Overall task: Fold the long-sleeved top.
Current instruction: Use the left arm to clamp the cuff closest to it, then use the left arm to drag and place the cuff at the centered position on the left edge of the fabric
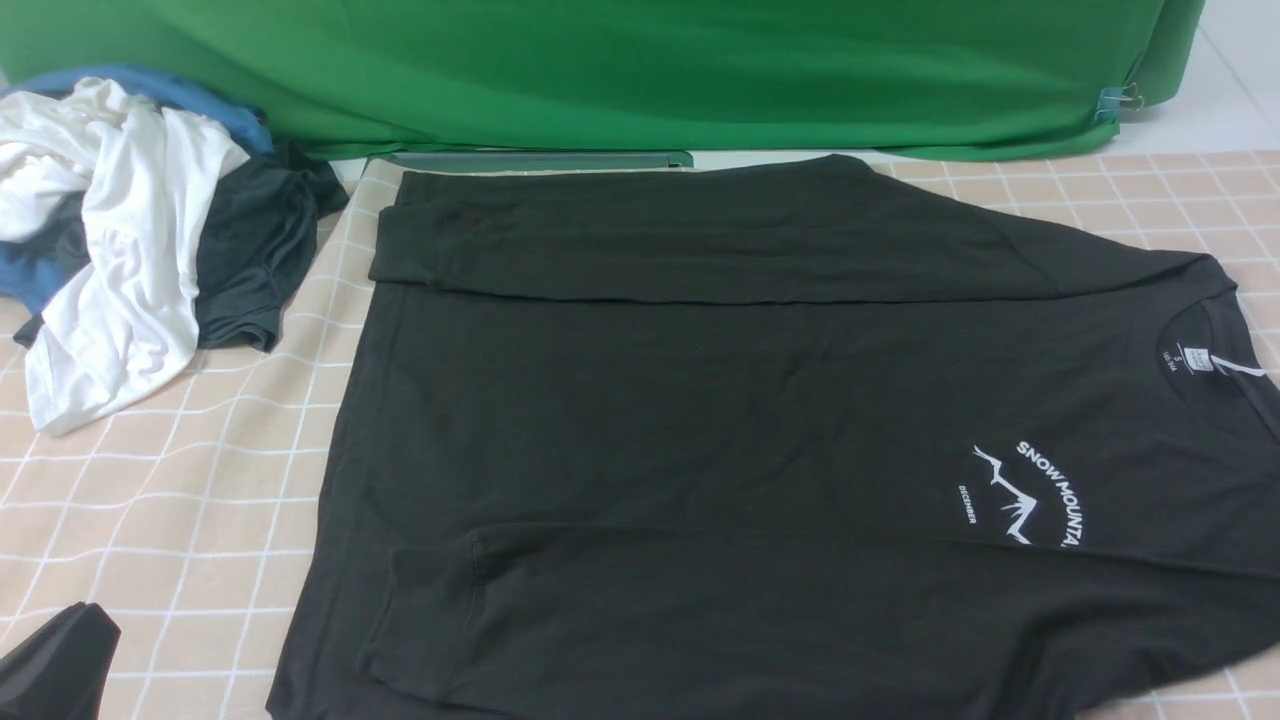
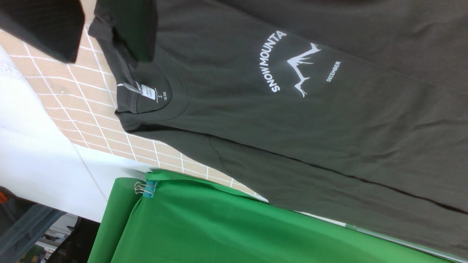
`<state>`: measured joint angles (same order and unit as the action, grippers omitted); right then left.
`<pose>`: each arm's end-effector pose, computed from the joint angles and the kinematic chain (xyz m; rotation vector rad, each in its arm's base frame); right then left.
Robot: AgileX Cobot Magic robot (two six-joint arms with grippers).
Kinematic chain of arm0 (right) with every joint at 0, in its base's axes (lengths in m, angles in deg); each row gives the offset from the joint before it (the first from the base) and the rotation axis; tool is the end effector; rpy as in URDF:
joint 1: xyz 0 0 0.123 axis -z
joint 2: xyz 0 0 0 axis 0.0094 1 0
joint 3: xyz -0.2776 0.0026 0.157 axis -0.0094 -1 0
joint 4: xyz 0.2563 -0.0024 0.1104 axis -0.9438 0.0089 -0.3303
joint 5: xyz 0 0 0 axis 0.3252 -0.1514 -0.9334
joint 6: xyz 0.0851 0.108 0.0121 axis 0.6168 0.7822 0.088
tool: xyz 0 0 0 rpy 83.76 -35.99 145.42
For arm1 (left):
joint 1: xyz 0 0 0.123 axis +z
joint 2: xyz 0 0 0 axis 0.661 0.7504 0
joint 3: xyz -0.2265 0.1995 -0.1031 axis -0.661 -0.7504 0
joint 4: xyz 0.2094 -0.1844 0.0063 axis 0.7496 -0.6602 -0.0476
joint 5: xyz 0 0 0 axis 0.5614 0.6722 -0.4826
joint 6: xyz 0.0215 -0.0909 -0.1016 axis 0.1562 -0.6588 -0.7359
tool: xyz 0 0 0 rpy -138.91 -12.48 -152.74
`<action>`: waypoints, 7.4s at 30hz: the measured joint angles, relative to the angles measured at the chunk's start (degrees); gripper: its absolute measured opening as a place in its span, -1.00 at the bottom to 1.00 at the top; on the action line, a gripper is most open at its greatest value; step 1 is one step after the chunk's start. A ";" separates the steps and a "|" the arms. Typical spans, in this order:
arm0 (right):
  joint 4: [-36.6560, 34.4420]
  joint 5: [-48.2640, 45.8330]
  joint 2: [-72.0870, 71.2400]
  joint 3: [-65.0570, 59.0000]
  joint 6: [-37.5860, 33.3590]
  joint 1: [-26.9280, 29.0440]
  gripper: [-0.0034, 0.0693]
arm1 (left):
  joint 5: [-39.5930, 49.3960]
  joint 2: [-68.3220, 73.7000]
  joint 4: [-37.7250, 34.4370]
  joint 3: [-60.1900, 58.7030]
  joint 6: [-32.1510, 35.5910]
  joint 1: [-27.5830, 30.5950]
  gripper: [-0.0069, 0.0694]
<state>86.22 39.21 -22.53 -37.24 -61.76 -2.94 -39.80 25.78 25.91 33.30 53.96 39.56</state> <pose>0.0957 0.0013 0.1817 -0.1692 1.7207 -0.1121 0.0952 -0.0048 0.1815 -0.1462 1.7331 -0.1894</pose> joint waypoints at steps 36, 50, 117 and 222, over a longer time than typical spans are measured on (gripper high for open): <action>0.19 0.16 0.00 0.00 -0.22 0.00 -0.24 | 0.00 0.00 0.65 0.00 0.00 0.00 -0.77; -13.95 5.95 0.00 0.00 21.48 0.00 -0.24 | -0.20 0.00 -22.20 0.00 -5.81 0.00 -0.77; -24.61 -49.20 61.78 56.72 -11.15 -18.18 -0.63 | 37.88 84.26 -2.94 53.08 -3.09 -21.61 0.03; -24.49 -42.69 62.08 56.73 -10.32 -18.87 -0.25 | 26.89 109.32 5.81 79.65 0.41 -9.47 -0.74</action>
<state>61.73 -3.47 39.55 19.49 -72.08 -21.82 -12.91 135.11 31.72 112.95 54.37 30.09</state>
